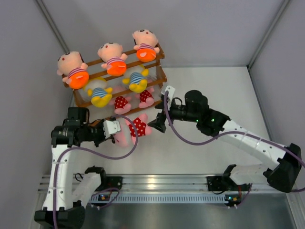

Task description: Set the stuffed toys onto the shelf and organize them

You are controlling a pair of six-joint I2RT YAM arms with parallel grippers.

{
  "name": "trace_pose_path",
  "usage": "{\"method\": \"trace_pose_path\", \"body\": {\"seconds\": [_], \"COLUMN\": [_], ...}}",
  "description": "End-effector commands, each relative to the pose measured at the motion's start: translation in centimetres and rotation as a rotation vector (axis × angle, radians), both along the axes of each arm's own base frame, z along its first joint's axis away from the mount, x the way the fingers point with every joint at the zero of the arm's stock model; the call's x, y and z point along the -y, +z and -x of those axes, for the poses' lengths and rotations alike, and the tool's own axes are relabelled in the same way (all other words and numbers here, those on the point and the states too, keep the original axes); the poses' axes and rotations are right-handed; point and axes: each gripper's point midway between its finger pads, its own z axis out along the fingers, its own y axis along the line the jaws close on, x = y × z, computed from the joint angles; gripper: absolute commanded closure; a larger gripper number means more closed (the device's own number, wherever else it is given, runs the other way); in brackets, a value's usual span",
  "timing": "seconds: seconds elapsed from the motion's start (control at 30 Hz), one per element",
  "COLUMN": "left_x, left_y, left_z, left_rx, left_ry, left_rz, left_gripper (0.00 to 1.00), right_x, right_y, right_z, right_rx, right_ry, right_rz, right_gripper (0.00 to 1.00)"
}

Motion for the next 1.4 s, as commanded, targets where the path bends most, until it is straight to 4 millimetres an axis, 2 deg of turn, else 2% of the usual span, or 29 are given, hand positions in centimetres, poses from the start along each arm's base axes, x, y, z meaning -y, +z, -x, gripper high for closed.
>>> {"method": "trace_pose_path", "body": {"seconds": [0.0, 0.07, 0.1, 0.17, 0.2, 0.27, 0.43, 0.47, 0.5, 0.63, 0.73, 0.77, 0.83, 0.87, 0.9, 0.93, 0.97, 1.0, 1.03, 1.07, 1.1, 1.13, 1.17, 1.2, 1.23, 1.27, 1.3, 1.33, 1.37], "left_x": [1.3, 1.4, 1.4, 1.4, 1.5, 1.4, 1.3, 1.3, 1.3, 1.4, 1.3, 1.3, 1.3, 1.2, 1.1, 0.8, 0.0, -0.6, -1.5, -2.1, -4.3, -5.3, -6.0, -7.2, -9.0, -10.2, -11.0, -12.4, -12.9], "left_y": [0.4, 0.4, 0.5, 0.6, 0.7, 0.6, 0.6, 0.6, 0.7, 0.7, 0.5, 0.5, 0.6, 1.0, 1.3, 1.7, 2.1, 3.3, 3.9, 5.4, 6.0, 6.7, 8.0, 8.5, 9.2, 9.4, 10.0, 10.0, 10.3], "left_z": [2.5, 2.7, 2.9, 3.0, 3.2, 3.4, 3.3, 3.3, 3.3, 3.4, 3.4, 3.3, 3.2, 3.1, 2.5, 1.8, 1.2, -0.8, -1.4, -1.8, -2.3, -2.4, -2.0, -1.8, -1.9, -1.7, -1.1, -0.9, -0.5], "left_rx": [-0.025, -0.021, -0.019, -0.01, -0.003, -0.002, -0.003, -0.006, -0.005, 0.001, -0.009, -0.01, -0.016, -0.01, 0.0, 0.01, -0.038, 0.023, 0.019, -0.013, 0.013, 0.024, 0.041, 0.069, 0.131, 0.157, 0.209, 0.241, 0.269], "left_ry": [-0.175, -0.188, -0.192, -0.193, -0.193, -0.199, -0.196, -0.192, -0.192, -0.196, -0.196, -0.194, -0.188, -0.174, -0.15, -0.106, 0.043, 0.139, 0.253, 0.426, 0.586, 0.682, 0.799, 0.881, 0.986, 1.077, 1.134, 1.235, 1.274], "left_rz": [0.026, 0.025, 0.027, 0.028, 0.028, 0.025, 0.014, 0.016, 0.019, 0.024, 0.017, 0.016, 0.017, 0.013, 0.014, 0.013, 0.014, 0.023, 0.023, 0.082, 0.037, 0.042, 0.087, 0.079, 0.055, 0.062, 0.077, 0.073, 0.091], "left_gripper": [1.0, 1.0, 1.0, 1.0, 1.0, 1.0, 1.0, 1.0, 1.0, 1.0, 1.0, 1.0, 1.0, 1.0, 0.93, 0.69, 0.2, 0.02, 0.02, 0.02, 0.02, 0.02, 0.02, 0.02, 0.02, 0.02, 0.02, 0.02, 0.02], "right_x": [1.4, 1.2, 0.8, 0.6, 0.2, -0.2, -1.8, -2.2, -2.5, -3.5, -4.0, -4.2, -4.3, -4.2, -3.9, -4.4, -4.0, -4.2, -5.0, -5.3, -4.6, -5.2, -5.3, -4.9, -5.7, -6.4, -6.4, -7.6, -8.2], "right_y": [-1.6, -1.8, -0.4, -1.6, -0.5, -2.0, -0.8, -1.6, -1.0, -1.9, -2.6, -3.0, -3.7, -3.6, -4.4, -2.9, -4.6, -4.5, -1.5, -0.8, -3.9, -3.6, -3.5, -3.7, -3.8, -2.6, -3.4, -4.1, -3.3], "right_z": [2.3, 1.5, 1.5, 1.2, 1.0, 1.3, -0.5, -0.9, -1.2, -1.0, -0.4, -0.2, 0.3, 0.6, 1.0, 0.6, 1.1, 0.2, -0.4, -0.1, -1.2, -0.8, -0.7, -2.2, -1.1, -1.1, -1.6, -0.9, -1.2], "right_rx": [0.196, 0.23, 0.253, 0.204, 0.228, 0.17, 0.215, 0.192, 0.199, 0.153, 0.107, 0.081, 0.056, 0.035, 0.0, 0.045, -0.078, -0.09, -0.023, -0.152, -0.229, -0.261, -0.384, -0.413, -0.457, -0.526, -0.537, -0.593, -0.613], "right_ry": [0.268, 0.303, 0.335, 0.381, 0.403, 0.453, 0.462, 0.464, 0.464, 0.513, 0.551, 0.552, 0.556, 0.552, 0.545, 0.512, 0.45, 0.366, 0.309, 0.223, 0.067, -0.007, -0.107, -0.257, -0.288, -0.326, -0.402, -0.423, -0.452], "right_rz": [0.233, 0.259, 0.238, 0.281, 0.275, 0.311, 0.319, 0.336, 0.331, 0.318, 0.297, 0.3, 0.309, 0.302, 0.305, 0.251, 0.246, 0.216, 0.094, 0.01, 0.014, -0.055, -0.182, -0.261, -0.33, -0.464, -0.507, -0.526, -0.569], "right_gripper": [0.09, 0.08, 0.08, 0.09, 0.09, 0.1, 0.09, 0.09, 0.09, 0.12, 0.34, 0.54, 0.64, 0.87, 0.99, 1.0, 1.0, 1.0, 1.0, 1.0, 1.0, 1.0, 1.0, 1.0, 1.0, 1.0, 1.0, 1.0, 1.0]}}
